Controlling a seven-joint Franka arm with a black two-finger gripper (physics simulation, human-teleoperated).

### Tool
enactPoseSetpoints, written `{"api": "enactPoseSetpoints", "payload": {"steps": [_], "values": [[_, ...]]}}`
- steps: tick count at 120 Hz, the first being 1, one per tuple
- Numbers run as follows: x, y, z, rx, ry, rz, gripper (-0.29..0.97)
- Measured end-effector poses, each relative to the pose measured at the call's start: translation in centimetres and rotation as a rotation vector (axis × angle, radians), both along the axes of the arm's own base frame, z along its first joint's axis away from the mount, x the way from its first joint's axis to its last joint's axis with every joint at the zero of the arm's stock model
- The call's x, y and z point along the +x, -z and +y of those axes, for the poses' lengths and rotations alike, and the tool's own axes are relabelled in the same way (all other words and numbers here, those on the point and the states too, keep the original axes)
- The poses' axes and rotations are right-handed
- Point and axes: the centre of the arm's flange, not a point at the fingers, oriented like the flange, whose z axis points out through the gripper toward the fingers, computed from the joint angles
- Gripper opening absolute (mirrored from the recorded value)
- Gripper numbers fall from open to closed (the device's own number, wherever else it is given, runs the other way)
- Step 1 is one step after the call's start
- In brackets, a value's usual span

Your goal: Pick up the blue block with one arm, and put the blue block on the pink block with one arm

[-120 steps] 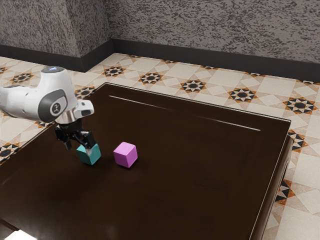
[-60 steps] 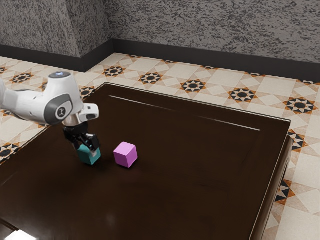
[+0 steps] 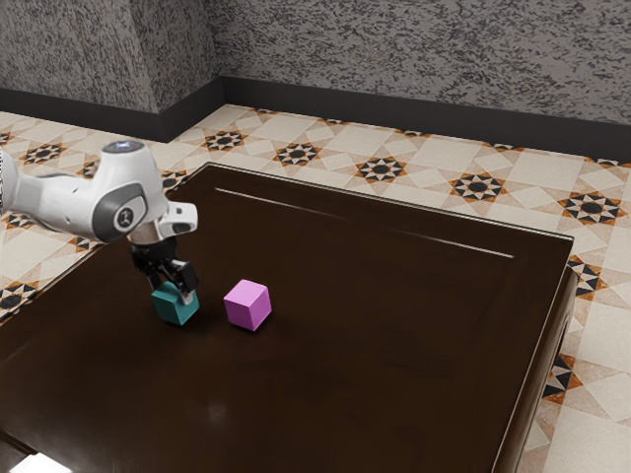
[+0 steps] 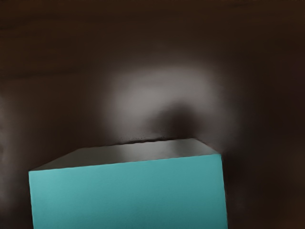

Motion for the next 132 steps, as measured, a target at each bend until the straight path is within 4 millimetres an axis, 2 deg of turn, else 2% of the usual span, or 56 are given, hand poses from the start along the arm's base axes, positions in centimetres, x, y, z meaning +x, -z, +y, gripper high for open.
{"api": "enactPoseSetpoints", "payload": {"steps": [42,77,98,112,132], "values": [[0.4,1.6,1.0,-0.013,0.005,0.018,0.67],[1.0,1.9,0.8,-0.014,0.010,0.010,0.45],[1.1,1.8,0.8,0.000,-0.002,0.010,0.37],[1.7,0.6,0.8,0.026,-0.019,0.003,0.34],[4.2,-3.8,-0.9,0.057,-0.022,-0.022,0.34]]}}
